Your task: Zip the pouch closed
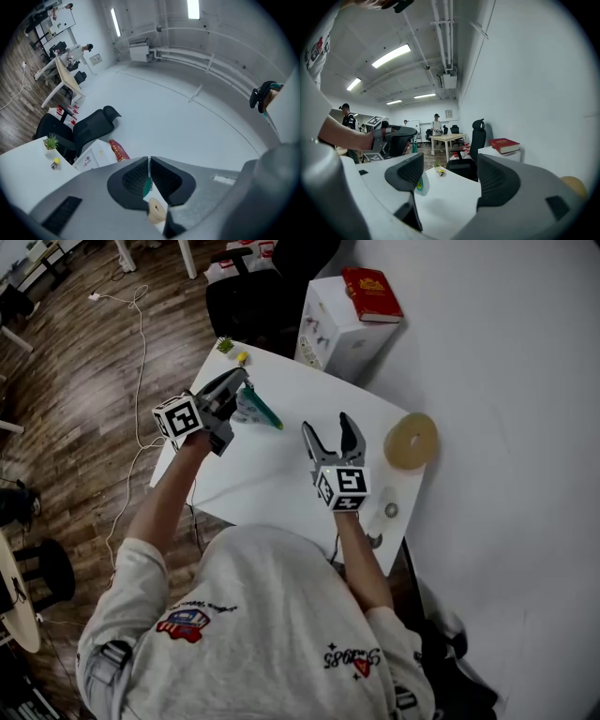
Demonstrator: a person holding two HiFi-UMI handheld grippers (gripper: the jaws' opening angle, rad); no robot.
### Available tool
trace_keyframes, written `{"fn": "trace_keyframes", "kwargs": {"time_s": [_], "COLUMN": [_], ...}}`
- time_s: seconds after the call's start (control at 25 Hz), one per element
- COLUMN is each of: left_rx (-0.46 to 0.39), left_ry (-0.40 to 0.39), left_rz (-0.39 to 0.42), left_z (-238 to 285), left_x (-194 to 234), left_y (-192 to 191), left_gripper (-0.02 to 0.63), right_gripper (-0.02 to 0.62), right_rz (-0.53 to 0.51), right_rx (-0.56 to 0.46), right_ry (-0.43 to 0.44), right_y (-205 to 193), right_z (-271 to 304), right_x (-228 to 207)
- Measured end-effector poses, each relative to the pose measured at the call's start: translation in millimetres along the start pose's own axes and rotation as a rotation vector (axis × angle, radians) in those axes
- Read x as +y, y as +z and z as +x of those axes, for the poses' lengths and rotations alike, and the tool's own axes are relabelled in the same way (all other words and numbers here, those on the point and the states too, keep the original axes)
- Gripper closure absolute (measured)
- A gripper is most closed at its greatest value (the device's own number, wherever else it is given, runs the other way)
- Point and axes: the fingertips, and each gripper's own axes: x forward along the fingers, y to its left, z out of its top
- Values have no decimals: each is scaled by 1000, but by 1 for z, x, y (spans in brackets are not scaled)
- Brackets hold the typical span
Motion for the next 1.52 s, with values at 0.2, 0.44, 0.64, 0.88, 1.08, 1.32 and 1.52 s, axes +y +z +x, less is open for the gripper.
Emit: {"fn": "trace_keyframes", "kwargs": {"time_s": [0.2,0.44,0.64,0.88,1.08,1.32,1.52], "left_rx": [13,63,81,98,114,141,168], "left_ry": [-32,-58,-84,-112,-137,-162,-173], "left_rz": [-17,-21,-32,-57,-66,-86,-83], "left_z": [7,14,19,25,30,34,36], "left_x": [-9,-19,-27,-37,-47,-54,-56], "left_y": [-7,-22,-29,-44,-59,-73,-80], "left_gripper": [588,588,588,588,588,588,588], "right_gripper": [255,256,301,341,376,453,527], "right_rz": [-13,-22,-44,-44,-44,-41,-36], "right_rx": [0,0,28,40,58,69,82], "right_ry": [45,79,126,186,231,242,253], "right_y": [4,11,13,14,12,11,10], "right_z": [10,19,26,32,32,33,35], "right_x": [13,23,39,57,65,68,72]}}
